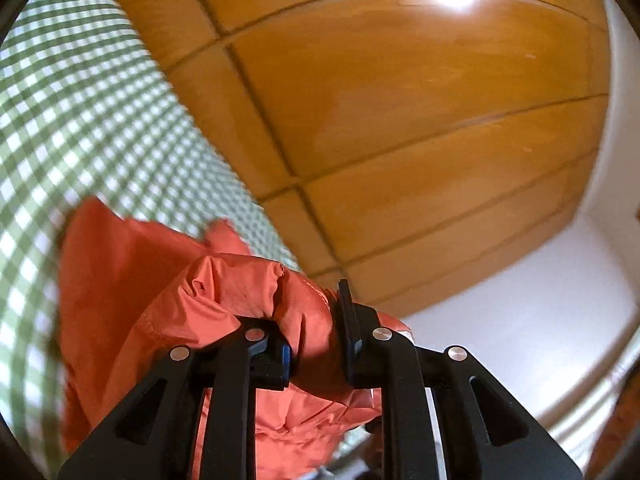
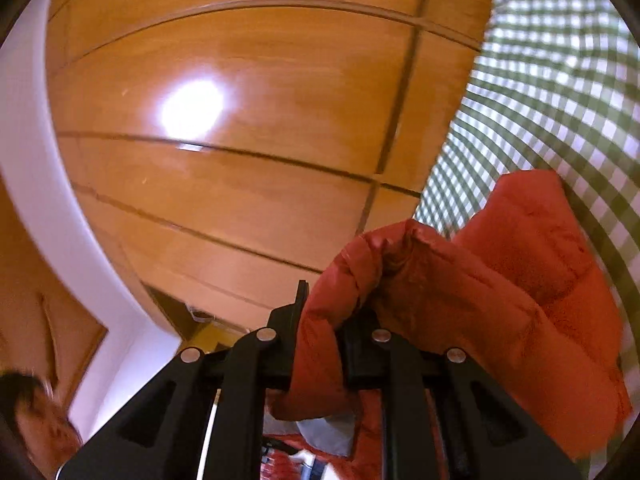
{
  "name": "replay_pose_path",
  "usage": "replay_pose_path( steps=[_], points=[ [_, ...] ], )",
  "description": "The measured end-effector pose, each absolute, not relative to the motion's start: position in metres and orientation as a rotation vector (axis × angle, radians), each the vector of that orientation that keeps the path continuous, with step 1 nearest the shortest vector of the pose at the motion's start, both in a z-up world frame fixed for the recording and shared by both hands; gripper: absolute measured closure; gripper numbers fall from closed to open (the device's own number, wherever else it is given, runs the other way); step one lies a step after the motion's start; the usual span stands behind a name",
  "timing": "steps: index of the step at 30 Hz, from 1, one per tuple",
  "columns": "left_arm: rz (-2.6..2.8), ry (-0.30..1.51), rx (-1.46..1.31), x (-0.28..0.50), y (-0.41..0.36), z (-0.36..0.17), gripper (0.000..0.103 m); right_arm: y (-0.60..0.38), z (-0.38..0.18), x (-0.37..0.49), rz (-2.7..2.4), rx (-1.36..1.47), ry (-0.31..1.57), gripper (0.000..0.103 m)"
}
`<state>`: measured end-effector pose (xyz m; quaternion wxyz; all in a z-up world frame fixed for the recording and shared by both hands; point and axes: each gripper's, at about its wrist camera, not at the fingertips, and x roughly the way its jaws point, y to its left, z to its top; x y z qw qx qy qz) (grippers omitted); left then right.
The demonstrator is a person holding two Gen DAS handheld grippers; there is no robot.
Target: Fold small clothes
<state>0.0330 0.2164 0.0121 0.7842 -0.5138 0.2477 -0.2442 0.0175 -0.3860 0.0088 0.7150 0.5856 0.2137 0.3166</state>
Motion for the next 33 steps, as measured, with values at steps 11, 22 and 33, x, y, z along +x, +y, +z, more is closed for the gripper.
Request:
replay_pose_path(
  steps=[11,22,33],
  points=[
    [-0.320,0.643,-1.012,0.098,0.205,-0.032,0.079,-0.375,-0.027,0.086,0.486,1.335,0.522,0.058],
    [-0.265,0.659,-0.909,0.101,0.194,-0.042,0.026,-0.341,0.041,0.076,0.132,0.631,0.505,0.006],
    [-0.050,0.622,-0.663,0.092,0.166,-0.019,0.004,-0.196,0.060,0.098,0.207,-0.193,0.556,0.002]
  ],
)
